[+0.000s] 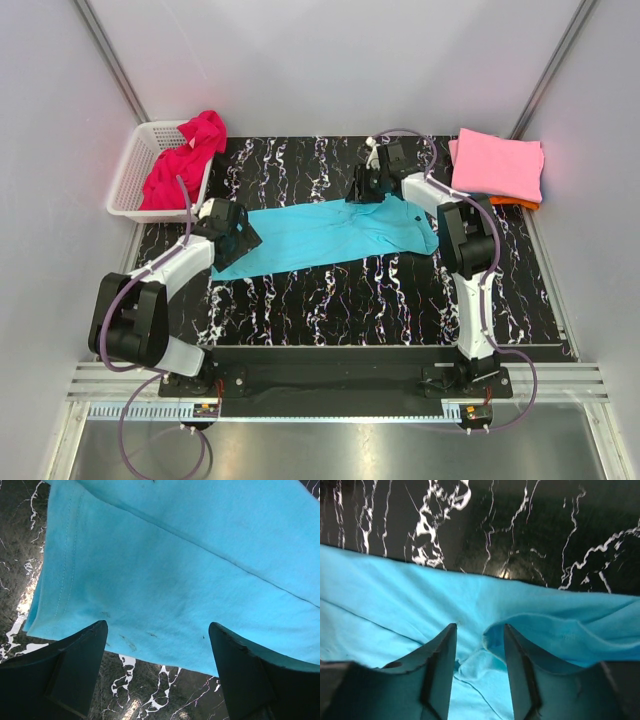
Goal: Fold and stack the t-shirts
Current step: Fold the tshirt
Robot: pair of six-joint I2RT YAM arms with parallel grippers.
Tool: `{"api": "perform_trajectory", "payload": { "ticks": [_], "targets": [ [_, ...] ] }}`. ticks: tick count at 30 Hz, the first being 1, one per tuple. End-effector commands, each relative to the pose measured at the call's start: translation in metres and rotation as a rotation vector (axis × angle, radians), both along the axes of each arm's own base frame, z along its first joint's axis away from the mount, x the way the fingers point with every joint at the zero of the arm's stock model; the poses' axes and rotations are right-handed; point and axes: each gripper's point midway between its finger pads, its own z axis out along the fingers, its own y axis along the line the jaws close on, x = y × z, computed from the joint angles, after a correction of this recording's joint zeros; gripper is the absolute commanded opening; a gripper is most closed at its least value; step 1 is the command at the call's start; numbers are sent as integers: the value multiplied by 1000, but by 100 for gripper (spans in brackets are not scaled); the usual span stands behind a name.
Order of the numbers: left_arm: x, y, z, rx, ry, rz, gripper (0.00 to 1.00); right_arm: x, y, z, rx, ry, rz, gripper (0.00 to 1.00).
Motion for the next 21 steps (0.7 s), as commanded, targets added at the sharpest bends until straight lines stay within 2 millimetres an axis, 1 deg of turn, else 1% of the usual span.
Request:
{"api": "perform_trajectory", "payload": {
  "ticks": [1, 3, 4, 5, 6, 7, 8, 10, 11, 12, 13, 14, 17, 18, 20, 21],
  "targets": [
    [13, -2, 10, 9, -42, -14, 87, 21, 1, 36, -18, -140, 25, 58],
    [13, -3, 10, 12, -43, -19, 87, 27, -2, 50, -31, -187, 8, 66],
    [13, -3, 10, 12, -46, -19, 87, 33, -10, 54, -61, -210, -32, 71],
    [13, -4, 10, 15, -47, -21, 87, 36, -13, 66, -68, -239, -54, 76],
    [13, -4, 11, 16, -48, -23, 87, 38, -18, 71, -81, -255, -78, 78],
    [15, -4, 11, 22, -53, -20, 87, 42, -27, 76, -108, -265, -141, 82],
    [15, -4, 11, 25, -50, -20, 87, 39, -34, 85, -115, -274, -167, 88],
    [20, -4, 14, 30, -61, -24, 87, 37, -48, 94, -148, -288, -235, 90],
    [21, -4, 12, 36, -54, -25, 86, 29, -53, 102, -151, -297, -252, 90],
    [26, -5, 15, 38, -62, -33, 86, 26, -57, 108, -152, -304, -265, 90],
    [27, -6, 15, 39, -58, -36, 86, 25, -67, 111, -180, -316, -309, 90],
    [28, -7, 12, 40, -50, -41, 86, 18, -73, 121, -186, -332, -323, 91],
    [31, -9, 11, 36, -43, -52, 86, 7, -82, 128, -221, -330, -334, 91],
    [31, -10, 11, 34, -41, -55, 86, 2, -85, 127, -231, -310, -338, 91],
    [31, -11, 10, 32, -36, -58, 86, -17, -93, 114, -248, -232, -368, 91],
    [30, -11, 9, 30, -30, -61, 86, -26, -91, 109, -234, -206, -362, 91]
  ]
}}
